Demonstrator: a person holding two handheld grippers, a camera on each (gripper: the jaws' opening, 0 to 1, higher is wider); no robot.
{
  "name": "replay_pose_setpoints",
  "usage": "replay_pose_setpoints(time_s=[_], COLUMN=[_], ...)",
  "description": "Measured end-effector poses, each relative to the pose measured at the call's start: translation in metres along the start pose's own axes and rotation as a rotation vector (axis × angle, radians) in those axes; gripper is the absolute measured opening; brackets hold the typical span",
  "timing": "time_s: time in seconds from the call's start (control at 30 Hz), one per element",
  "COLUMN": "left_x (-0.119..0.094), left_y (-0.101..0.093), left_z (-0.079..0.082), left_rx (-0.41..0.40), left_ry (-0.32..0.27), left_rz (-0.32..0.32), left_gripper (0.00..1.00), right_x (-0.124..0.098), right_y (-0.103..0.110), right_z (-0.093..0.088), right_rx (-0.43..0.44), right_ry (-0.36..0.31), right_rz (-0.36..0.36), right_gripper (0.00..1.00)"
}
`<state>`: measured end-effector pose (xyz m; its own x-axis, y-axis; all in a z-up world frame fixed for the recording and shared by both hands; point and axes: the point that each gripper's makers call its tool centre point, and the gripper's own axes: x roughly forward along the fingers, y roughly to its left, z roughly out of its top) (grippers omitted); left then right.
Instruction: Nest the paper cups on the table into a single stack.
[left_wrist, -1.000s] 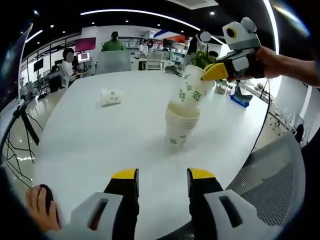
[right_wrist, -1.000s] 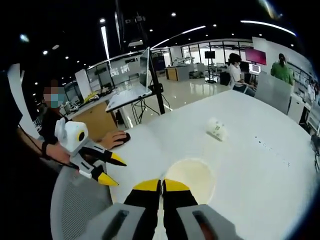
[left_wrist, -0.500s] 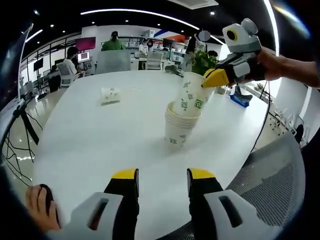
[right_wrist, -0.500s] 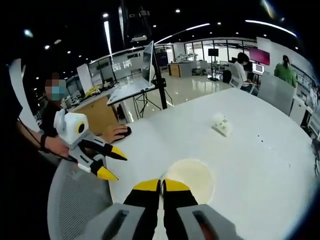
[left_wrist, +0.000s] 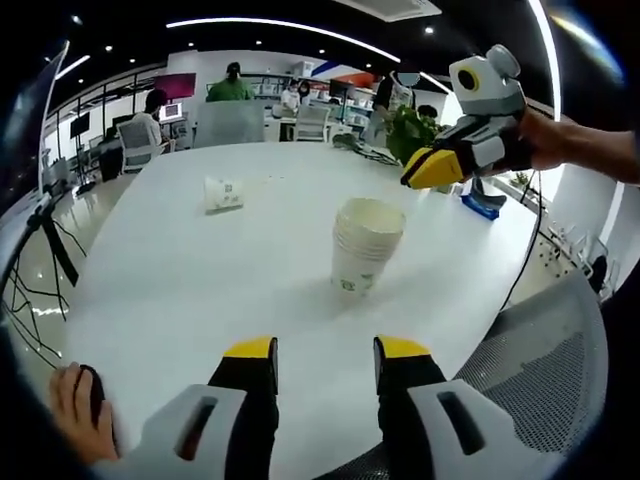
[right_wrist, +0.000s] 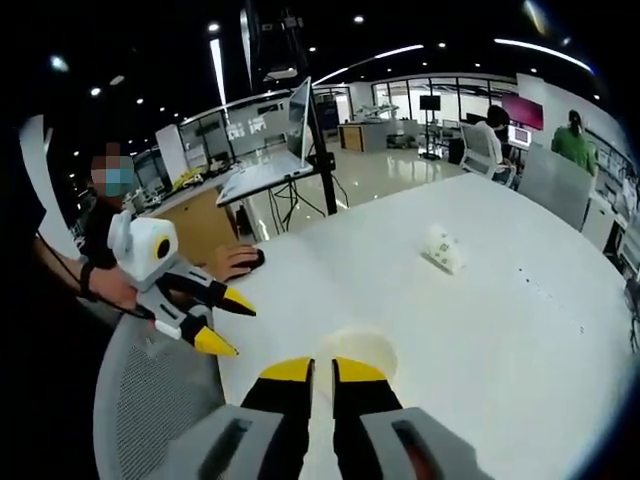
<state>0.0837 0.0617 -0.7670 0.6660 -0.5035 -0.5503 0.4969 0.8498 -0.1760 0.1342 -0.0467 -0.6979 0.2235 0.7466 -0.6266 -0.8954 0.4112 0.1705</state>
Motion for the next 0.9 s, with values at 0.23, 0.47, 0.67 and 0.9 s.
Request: replay_pose_setpoints(time_s=[0.23,0.47,0.67,0.9], left_x=[0.0,-0.002,-0.002,-0.005], left_y=[0.0,0.001,0.001,0.006], left_z=[0.003,0.005,0.007,0.02], left_rx=[-0.034,-0.076,-0.112,-0.187], left_ry=[-0.012,-0.026,-0.035,-0.073], left_rz=[-0.012,-0.026,-0.036,-0.049], left_gripper=[0.36,0.36,0.35,0.34], right_x=[-0.006,-0.01,-0.013,-0.02], right_y=[0.004,-0.001,-0.002,-0.005], right_z=[-0.003,-0.007,-0.007,-0.005], right_rx=[0.02,0.055,0.079,0.162], right_ry=[-0.008,-0.022,-0.044,-0.111], right_rz=[-0.015,-0.036,-0.056,-0.073], right_gripper=[0.05,0.07,0.11,0.14])
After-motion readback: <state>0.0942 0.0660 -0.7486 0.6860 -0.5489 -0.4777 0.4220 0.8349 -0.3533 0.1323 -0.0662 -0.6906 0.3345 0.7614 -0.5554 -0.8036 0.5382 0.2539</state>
